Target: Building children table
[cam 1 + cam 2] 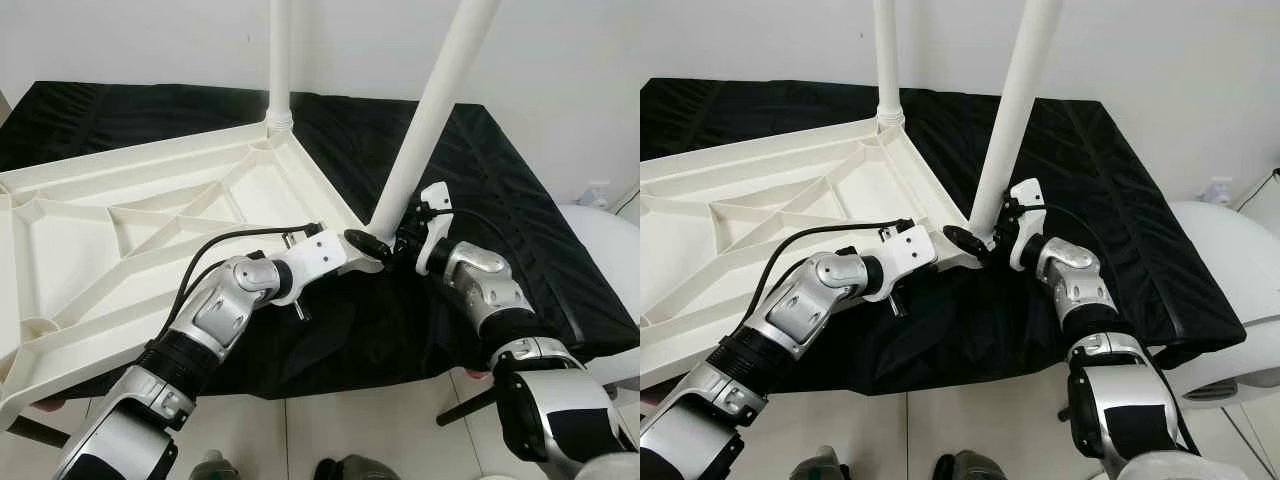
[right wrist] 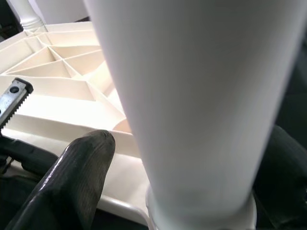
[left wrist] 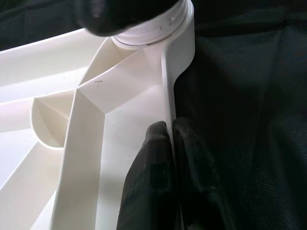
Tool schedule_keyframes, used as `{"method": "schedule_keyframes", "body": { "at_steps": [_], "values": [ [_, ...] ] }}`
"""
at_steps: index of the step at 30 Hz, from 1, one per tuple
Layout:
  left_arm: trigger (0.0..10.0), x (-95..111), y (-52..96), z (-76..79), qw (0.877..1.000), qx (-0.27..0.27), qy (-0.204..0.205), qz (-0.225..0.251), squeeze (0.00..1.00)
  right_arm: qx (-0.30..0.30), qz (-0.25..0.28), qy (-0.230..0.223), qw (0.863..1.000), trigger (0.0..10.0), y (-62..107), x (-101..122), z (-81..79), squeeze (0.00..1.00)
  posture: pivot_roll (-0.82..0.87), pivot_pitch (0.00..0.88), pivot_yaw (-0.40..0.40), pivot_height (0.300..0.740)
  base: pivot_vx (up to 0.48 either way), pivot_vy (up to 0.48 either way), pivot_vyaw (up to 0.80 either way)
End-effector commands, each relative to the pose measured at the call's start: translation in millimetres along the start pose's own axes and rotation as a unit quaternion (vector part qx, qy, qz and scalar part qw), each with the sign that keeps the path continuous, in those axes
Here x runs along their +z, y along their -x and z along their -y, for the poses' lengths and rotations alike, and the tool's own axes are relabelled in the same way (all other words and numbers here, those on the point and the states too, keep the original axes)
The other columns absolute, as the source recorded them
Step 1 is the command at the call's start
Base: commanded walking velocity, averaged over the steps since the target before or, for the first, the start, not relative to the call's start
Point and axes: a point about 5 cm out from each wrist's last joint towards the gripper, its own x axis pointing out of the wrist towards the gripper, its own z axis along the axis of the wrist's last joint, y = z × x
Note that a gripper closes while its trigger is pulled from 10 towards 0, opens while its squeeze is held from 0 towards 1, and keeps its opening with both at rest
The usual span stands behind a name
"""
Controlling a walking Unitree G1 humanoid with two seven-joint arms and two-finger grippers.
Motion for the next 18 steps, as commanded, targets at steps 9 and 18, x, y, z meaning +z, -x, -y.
{"method": "schedule_keyframes", "body": {
  "at_steps": [9,18],
  "values": [
    [10.0,-6.0,-4.2,13.0,0.999,-0.045,-0.001,-0.018,0.00,0.007,-0.007,0.010,1.000,0.0,7.0,2.6,9.4,0.00,0.07,0.017,-0.087,0.740,0.000,0.000,0.00],
    [10.0,-5.4,-4.7,14.0,0.999,-0.045,0.000,-0.017,0.00,-0.009,-0.004,-0.005,1.000,10.0,9.5,-4.4,8.4,0.00,0.07,0.020,-0.092,0.740,0.000,0.000,0.00]
  ]
}}
